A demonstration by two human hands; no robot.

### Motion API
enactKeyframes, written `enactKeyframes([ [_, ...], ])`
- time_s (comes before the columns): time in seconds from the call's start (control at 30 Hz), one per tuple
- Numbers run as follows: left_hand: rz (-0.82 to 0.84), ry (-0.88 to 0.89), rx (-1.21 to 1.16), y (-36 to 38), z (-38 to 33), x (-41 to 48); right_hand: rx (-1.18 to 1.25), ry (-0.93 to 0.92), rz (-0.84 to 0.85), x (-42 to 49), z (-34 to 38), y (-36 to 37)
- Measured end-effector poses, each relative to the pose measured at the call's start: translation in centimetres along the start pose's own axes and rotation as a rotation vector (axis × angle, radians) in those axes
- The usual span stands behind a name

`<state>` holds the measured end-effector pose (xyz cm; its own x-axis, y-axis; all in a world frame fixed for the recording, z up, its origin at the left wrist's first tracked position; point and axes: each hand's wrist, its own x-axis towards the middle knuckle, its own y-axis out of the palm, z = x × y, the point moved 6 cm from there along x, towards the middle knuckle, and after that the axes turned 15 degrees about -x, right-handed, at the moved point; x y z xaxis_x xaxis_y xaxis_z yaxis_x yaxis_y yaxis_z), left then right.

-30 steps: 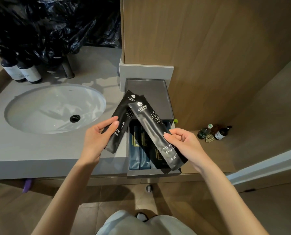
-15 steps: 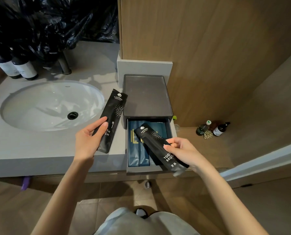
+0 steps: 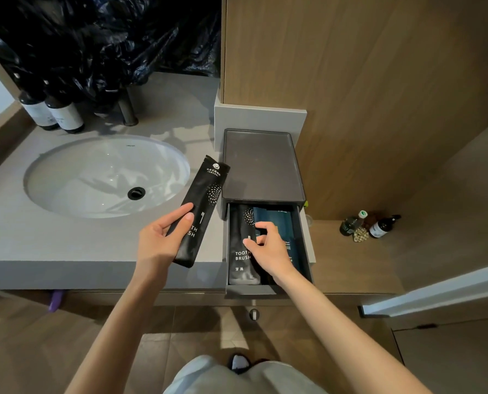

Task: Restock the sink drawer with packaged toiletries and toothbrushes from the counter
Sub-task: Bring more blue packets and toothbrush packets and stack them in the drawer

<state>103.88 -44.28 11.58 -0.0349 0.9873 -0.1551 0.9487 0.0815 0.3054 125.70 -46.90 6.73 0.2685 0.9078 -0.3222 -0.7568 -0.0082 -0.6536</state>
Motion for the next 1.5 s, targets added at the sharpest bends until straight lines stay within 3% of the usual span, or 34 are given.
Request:
enactKeyframes([
  [0.17,0.032,-0.035,-0.053,0.4,0.6,-0.3,-0.293,-0.182,-0.059,-0.2,0.8,-0.9],
  [0.43,0.065,-0.115,-0.202,1.5,1.4,-0.4,-0.562,-0.367,0.258,-0.1,0.3,-1.0],
  [0.77,0.099,-0.161,-0.247,2.1,1.8,-0.4,-0.712,-0.408,0.197,0.3,0.6,-0.5],
  [0.87,0.121,-0.153,-0.241,2.5,1.8,-0.6,-0.585,-0.370,0.182,-0.1,1.0,-1.4],
  [1.03,0.233,-0.166,-0.229,4.2,2.0,-1.6,0.259,-0.173,0.127,-1.5,3.0,-4.4],
  [1.1,0.293,-0.187,-0.215,5.2,2.2,-2.1,0.436,-0.139,0.121,-1.6,3.5,-5.1],
  [1.37,0.435,-0.270,-0.098,7.8,2.8,-3.6,0.523,-0.065,-0.011,-1.8,3.0,-7.2],
  [1.5,0.434,-0.063,0.112,7.5,1.8,-3.2,0.398,-0.053,0.034,-1.7,1.5,-8.6],
])
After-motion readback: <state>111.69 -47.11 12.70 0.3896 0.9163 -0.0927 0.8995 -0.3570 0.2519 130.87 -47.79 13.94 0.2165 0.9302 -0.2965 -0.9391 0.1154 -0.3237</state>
